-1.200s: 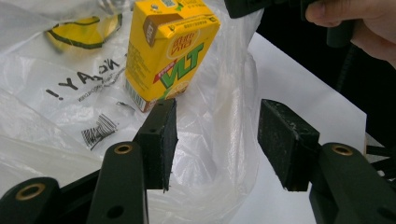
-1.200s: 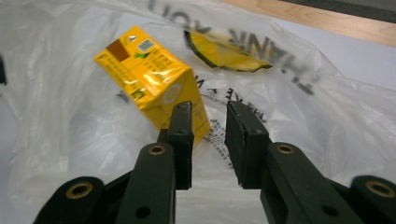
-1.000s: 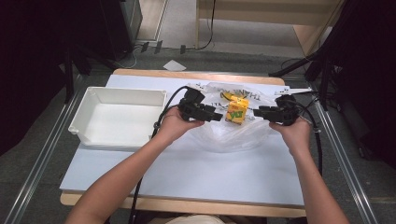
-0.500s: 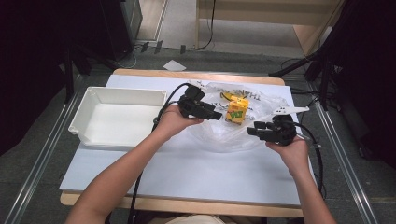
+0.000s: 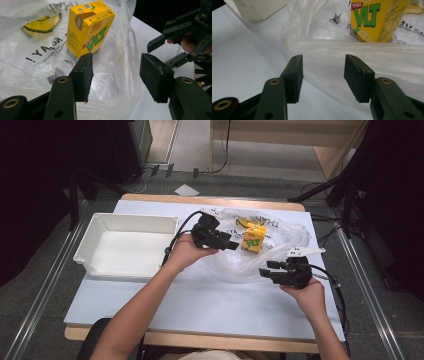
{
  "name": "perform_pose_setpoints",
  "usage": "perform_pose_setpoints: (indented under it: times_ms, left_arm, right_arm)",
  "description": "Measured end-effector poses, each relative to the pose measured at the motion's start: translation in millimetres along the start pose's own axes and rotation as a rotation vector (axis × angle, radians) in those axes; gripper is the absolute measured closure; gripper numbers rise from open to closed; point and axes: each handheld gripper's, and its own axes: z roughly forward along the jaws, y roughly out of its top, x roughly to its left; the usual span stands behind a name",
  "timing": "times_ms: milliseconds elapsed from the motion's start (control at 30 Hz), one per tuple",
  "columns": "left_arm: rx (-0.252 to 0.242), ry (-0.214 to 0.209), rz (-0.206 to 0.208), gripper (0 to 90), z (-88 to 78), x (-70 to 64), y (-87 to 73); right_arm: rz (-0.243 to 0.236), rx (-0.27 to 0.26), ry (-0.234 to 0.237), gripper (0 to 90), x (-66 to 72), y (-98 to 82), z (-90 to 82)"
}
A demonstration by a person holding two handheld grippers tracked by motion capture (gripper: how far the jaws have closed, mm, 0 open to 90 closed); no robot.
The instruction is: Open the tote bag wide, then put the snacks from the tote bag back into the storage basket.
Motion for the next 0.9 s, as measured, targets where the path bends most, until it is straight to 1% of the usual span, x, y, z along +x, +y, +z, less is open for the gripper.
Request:
perform_pose_setpoints:
  times_ms: [100, 167, 267, 333, 467, 533, 633, 667, 767, 900]
  left_arm:
    - [0.008, 0.008, 0.006, 44.5, 1.7, 2.0, -2.1]
    - [0.008, 0.009, 0.0, 44.5, 2.6, 2.6, -4.6]
    - [0.012, 0.024, 0.014, 44.4, 4.7, 3.2, -6.6]
    - [0.004, 0.021, 0.017, 44.1, 5.8, 4.1, -6.0]
    - [0.01, 0.021, 0.028, 43.7, 8.8, 6.1, -0.8]
    - [0.004, 0.016, 0.022, 43.8, 9.4, 8.6, 1.5]
    - [0.003, 0.028, 0.015, 43.9, 10.5, 13.5, 6.3]
    - [0.009, 0.033, 0.013, 43.9, 10.9, 15.0, 8.6]
    - [0.01, 0.05, 0.034, 44.1, 11.0, 18.2, 15.5]
    - [0.02, 0.061, 0.051, 44.0, 14.0, 20.1, 23.7]
  right_arm:
    - [-0.007, 0.004, -0.002, 49.2, 2.3, -4.4, 1.6]
    - [-0.009, 0.009, 0.003, 48.8, 2.4, -7.1, 2.7]
    - [-0.001, 0.019, 0.004, 48.1, 2.2, -10.3, 4.1]
    - [-0.005, 0.03, 0.0, 47.9, 2.6, -12.0, 5.1]
    - [-0.003, 0.046, 0.009, 46.8, 4.1, -14.9, 7.6]
    - [-0.008, 0.055, 0.01, 46.5, 5.0, -16.5, 9.2]
    - [-0.011, 0.066, 0.021, 46.1, 6.6, -18.4, 10.4]
    - [-0.008, 0.067, 0.024, 46.0, 7.1, -18.8, 10.3]
    - [-0.01, 0.066, 0.03, 45.6, 7.8, -20.4, 10.0]
    - [-0.012, 0.073, 0.029, 45.7, 7.6, -22.6, 10.2]
